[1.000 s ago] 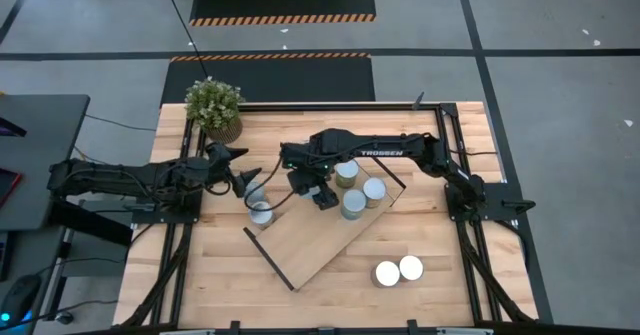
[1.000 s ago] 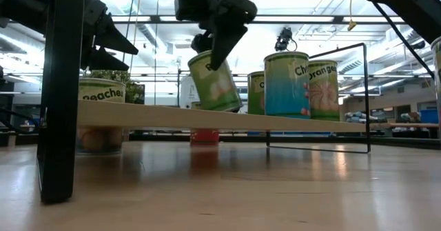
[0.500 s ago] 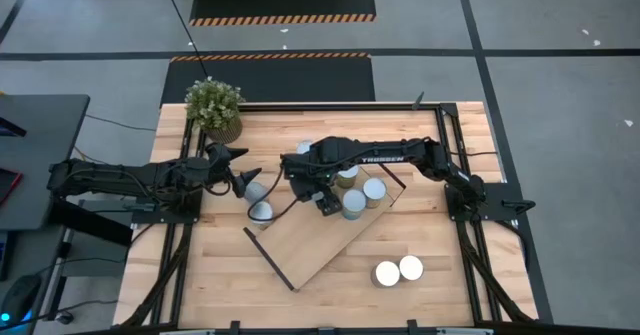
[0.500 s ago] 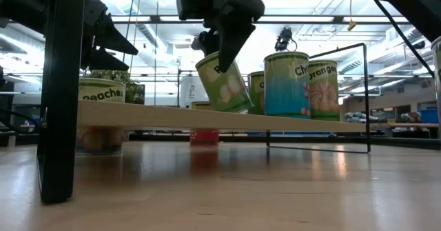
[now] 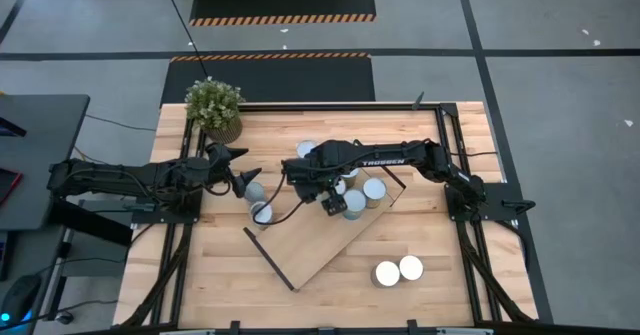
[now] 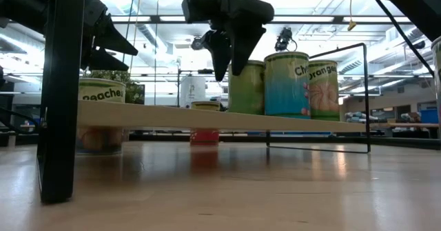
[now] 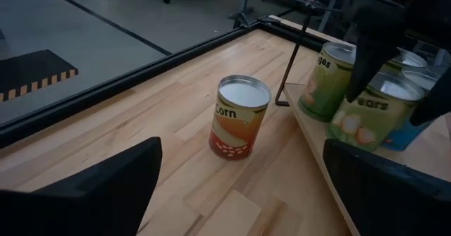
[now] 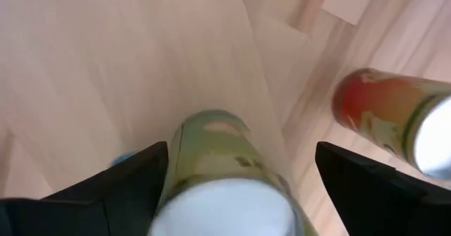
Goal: Pick and place cans onto a shelf
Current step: Put the canned pineapple on the shelf
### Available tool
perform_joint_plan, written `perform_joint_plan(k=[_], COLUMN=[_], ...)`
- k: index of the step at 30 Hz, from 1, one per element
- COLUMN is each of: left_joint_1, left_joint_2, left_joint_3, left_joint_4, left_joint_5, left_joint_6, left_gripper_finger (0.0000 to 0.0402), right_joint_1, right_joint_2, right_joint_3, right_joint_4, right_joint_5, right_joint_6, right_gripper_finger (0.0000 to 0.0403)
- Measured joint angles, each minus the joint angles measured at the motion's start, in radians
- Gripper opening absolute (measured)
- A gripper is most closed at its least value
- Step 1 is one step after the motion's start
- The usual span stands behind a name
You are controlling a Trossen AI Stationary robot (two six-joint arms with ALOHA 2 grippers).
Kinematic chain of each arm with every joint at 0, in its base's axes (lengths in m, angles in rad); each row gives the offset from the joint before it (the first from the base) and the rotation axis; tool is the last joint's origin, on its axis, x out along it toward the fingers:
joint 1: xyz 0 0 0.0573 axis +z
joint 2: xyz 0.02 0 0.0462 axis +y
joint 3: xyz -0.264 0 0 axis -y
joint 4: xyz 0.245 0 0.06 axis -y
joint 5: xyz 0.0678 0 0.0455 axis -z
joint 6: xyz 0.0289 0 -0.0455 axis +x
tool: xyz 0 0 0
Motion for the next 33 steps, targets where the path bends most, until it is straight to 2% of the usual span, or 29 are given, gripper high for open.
perform_joint_plan(k=[11,19,26,33], left_joint_1=[0.000,0.000,0.000,0.000], left_joint_2=[0.000,0.000,0.000,0.000], left_joint_3=[0.000,0.000,0.000,0.000], left_joint_4=[0.001,0.001,0.001,0.001], left_joint_5=[0.000,0.000,0.011,0.011], left_joint_6=[0.015,0.015,0.016,0.016], left_gripper_finger=[0.0400,0.0400,0.0400,0.0400], right_joint_1=[0.030,0.057,0.064,0.066], right_joint_2=[0.000,0.000,0.000,0.000], right_joint_3=[0.000,0.000,0.000,0.000], right_joint_4=[0.009,0.051,0.095,0.139], right_joint_5=[0.035,0.131,0.145,0.212], right_joint_6=[-0.001,-0.010,-0.037,-0.068], right_gripper_finger=[0.0367,0.0368,0.0368,0.0368])
